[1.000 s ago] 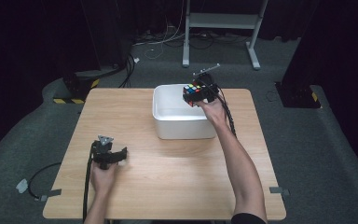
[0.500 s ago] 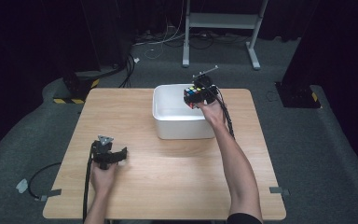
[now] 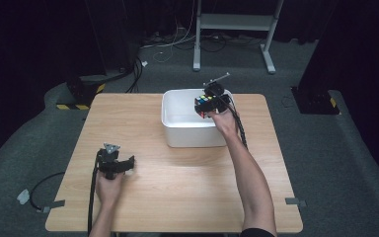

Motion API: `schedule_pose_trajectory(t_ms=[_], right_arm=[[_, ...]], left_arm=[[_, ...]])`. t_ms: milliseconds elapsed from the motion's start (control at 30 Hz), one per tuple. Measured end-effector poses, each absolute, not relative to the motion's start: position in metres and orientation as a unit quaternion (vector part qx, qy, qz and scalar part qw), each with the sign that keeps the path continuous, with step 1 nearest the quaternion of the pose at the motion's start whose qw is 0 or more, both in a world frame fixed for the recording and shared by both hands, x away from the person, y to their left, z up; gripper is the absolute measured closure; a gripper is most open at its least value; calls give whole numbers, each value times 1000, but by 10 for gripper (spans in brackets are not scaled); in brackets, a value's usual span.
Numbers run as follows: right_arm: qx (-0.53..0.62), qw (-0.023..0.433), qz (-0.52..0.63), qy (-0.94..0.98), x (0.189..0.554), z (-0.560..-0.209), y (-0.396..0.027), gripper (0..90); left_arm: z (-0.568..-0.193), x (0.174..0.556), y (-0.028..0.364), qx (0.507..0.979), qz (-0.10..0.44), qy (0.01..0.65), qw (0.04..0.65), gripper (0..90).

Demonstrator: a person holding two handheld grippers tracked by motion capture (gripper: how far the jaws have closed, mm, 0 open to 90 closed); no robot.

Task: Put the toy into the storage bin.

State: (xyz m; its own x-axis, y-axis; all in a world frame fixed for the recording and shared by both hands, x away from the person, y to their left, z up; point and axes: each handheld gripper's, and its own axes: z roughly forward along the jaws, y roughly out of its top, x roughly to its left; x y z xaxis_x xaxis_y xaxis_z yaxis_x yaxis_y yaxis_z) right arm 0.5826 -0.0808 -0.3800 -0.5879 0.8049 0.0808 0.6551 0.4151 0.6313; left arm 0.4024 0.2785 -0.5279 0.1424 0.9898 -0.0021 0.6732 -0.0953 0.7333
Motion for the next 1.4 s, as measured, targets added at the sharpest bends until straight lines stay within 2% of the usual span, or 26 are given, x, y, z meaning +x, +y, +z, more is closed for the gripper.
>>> schedule_pose_trajectory(t_ms=[1400], right_arm=[[427, 125, 328, 834, 556, -371, -83, 339]], left_arm=[[-528, 403, 279, 693, 261, 600, 303, 166]])
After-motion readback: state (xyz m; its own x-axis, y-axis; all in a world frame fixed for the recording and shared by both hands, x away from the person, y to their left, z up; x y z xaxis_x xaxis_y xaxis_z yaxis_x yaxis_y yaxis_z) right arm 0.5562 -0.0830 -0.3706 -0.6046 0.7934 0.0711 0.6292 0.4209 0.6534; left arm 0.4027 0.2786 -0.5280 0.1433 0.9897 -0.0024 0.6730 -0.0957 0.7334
